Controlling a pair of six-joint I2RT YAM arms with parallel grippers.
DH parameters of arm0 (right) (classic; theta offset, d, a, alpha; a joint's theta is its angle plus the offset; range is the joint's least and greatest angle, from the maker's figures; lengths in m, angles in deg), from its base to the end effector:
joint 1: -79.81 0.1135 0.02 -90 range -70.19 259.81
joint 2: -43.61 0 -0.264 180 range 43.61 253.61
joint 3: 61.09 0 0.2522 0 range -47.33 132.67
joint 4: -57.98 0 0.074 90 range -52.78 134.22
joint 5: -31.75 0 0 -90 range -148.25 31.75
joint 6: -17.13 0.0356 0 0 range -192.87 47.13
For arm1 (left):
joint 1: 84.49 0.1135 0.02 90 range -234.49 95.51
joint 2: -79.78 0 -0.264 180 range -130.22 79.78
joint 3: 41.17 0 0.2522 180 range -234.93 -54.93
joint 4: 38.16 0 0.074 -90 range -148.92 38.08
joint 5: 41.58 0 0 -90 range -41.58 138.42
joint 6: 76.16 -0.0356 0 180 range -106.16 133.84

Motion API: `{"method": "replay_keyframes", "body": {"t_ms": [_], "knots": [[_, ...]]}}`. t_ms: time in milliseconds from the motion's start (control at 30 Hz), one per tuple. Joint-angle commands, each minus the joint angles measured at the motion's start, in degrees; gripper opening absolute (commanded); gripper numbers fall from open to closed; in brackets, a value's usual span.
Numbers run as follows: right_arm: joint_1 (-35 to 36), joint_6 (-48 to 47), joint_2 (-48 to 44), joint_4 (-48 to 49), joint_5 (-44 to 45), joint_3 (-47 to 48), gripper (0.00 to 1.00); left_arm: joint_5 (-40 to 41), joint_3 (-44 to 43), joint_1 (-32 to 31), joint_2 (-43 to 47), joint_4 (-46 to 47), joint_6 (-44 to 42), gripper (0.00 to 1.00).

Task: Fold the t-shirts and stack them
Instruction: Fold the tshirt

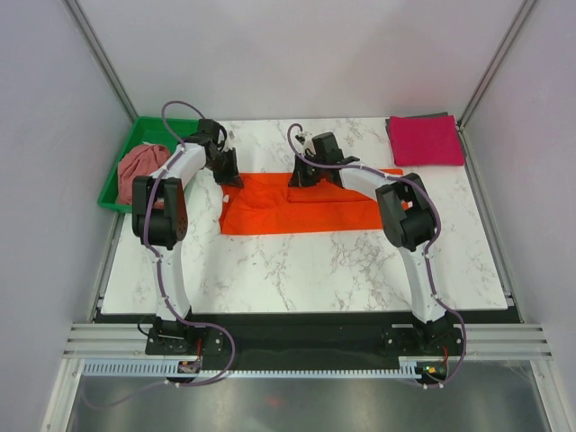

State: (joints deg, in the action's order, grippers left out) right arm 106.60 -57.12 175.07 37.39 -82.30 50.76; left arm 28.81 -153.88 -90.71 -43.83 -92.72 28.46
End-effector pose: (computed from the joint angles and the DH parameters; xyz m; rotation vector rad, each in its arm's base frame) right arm 0.4520 0.2445 0.1580 -0.4549 2.3042 0.8575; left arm 0.4545 -0.0615 0.1879 -0.0975 2.7272 -0.5708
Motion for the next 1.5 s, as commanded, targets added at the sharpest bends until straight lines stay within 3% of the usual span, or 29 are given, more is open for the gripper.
{"method": "replay_keyframes", "body": {"t_ms": [0,633,733,867,967,1167,1267,1467], "knots": [[0.46,-0.81,-4.80,3.75,2.17,-1.93,0.00,-1.13,-2.56,0.07,-0.75,1.33,-1.69,0.02],[0.46,-0.10,-13.76,2.53,13.06,-7.47,0.00,3.00,-7.74,-0.46,-5.41,2.04,-1.96,0.02],[0.55,0.33,-16.23,0.25,14.82,-7.82,0.01,3.80,-9.14,-0.46,-5.50,1.95,-1.87,0.14],[0.55,0.95,-19.39,-6.77,20.52,-7.21,0.13,5.11,-9.94,-0.37,-2.00,1.77,-1.43,0.35],[-0.59,2.61,-20.27,-15.48,25.37,-5.53,0.13,6.52,-6.71,-0.46,3.01,1.60,0.15,0.38],[-3.23,4.20,-25.45,-18.22,26.25,-12.73,0.11,3.36,5.24,-2.48,11.81,1.86,3.58,0.36],[-3.76,4.03,-28.79,-18.66,26.34,-15.37,0.11,4.40,12.71,-4.85,12.87,2.47,4.46,0.33],[-4.02,3.76,-35.12,-19.53,26.86,-17.75,0.11,9.15,15.11,-7.14,8.66,3.70,7.71,0.33]]}}
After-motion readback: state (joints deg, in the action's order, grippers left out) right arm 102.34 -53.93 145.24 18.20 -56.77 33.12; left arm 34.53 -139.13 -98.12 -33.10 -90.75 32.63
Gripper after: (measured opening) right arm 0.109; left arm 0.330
